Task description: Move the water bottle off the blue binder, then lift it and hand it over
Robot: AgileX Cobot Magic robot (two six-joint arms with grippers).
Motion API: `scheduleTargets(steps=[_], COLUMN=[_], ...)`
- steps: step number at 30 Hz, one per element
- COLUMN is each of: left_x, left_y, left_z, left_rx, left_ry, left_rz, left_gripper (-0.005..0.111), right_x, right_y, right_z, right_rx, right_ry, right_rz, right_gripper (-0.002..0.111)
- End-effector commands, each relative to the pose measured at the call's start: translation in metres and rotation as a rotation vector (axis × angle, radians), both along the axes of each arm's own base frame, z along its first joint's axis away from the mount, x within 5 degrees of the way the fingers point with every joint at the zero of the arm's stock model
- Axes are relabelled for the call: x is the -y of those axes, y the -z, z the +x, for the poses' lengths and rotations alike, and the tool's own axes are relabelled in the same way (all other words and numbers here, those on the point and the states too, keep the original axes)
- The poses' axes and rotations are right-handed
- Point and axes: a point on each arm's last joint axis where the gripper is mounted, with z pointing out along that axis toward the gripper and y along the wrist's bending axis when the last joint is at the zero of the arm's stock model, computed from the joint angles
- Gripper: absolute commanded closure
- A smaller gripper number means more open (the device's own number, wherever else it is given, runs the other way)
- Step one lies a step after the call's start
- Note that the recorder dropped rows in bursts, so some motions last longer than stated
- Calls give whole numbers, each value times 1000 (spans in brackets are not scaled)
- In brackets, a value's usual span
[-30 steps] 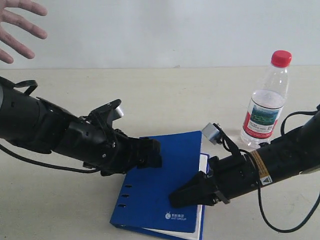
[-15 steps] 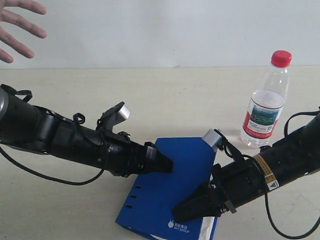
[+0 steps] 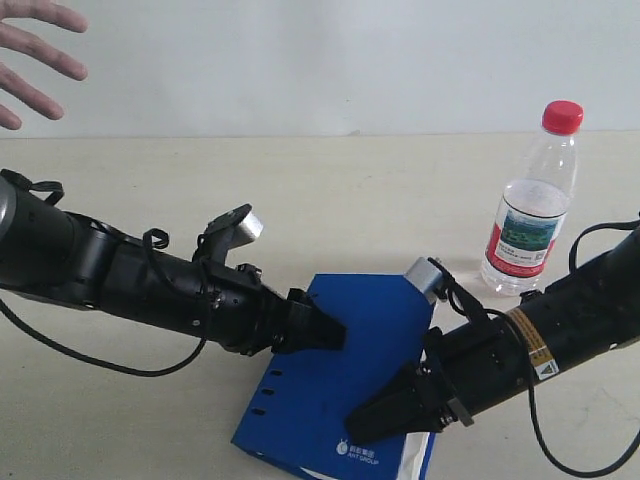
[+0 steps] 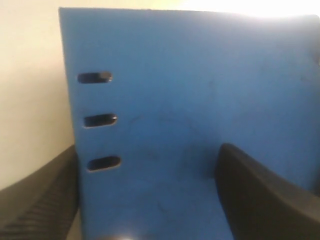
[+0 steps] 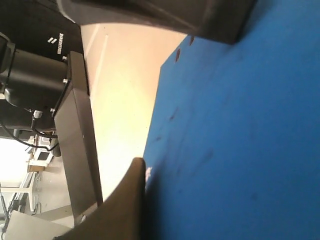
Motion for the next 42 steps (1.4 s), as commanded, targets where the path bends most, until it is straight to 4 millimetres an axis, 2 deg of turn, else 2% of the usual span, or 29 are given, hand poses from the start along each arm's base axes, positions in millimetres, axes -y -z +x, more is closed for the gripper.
scheduleTargets(steps=[1,6,15,21,25,28,32,34,37,42], left_x=[28,26,18,13,11,11,12,13,15,19], left_y=[-56,-75,-130,-118,-113,-113,-115,-114,-103,-79], left_z=[-36,-39,-53,-65,-69,-69,-67,-66,-62,-56], left_rx=[0,56,195,131,128,141,178,185,167,92], left_ry=[362,373,407,536,545,543,528,527,506,494], left_rz=[-447,-467,-520,-390,-382,-390,-417,-422,-388,-407], left_gripper=[102,102,102,102,100,85,50,40,41,53], right_x=[-7,-6,-5,-5,-3,-3,-3,-3,-4,-6], right_y=[-2,-2,2,3,6,6,6,6,6,1], right_z=[5,4,6,7,9,9,9,9,9,7], right_rx=[47,25,-23,0,16,26,37,37,47,61], right_ry=[11,8,54,58,70,70,66,66,56,31], right_rz=[0,-4,-61,-71,-103,-109,-107,-107,-99,-30], right_gripper=[108,108,108,108,108,108,108,108,108,108])
